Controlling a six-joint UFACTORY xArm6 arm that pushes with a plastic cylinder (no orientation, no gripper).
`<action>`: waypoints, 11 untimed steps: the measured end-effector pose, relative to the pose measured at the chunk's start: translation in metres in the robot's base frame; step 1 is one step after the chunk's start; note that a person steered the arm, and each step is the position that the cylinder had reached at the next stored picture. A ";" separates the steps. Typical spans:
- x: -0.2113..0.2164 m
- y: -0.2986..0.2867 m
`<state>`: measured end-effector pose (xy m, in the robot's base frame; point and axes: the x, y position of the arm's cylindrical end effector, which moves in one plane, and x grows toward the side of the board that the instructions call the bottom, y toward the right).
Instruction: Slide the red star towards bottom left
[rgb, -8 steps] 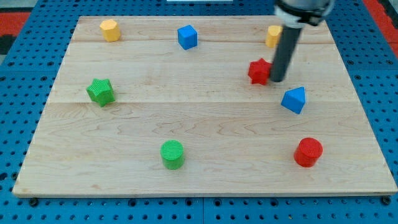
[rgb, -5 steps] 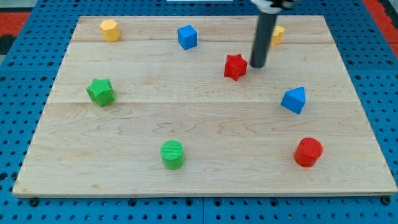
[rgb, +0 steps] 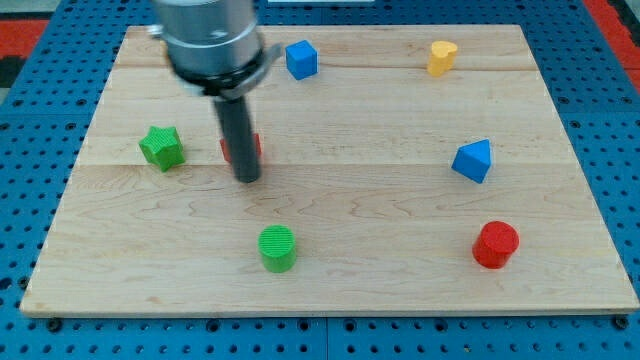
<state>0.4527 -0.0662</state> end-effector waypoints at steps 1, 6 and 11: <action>-0.018 0.017; -0.055 -0.093; -0.049 -0.022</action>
<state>0.4034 -0.0880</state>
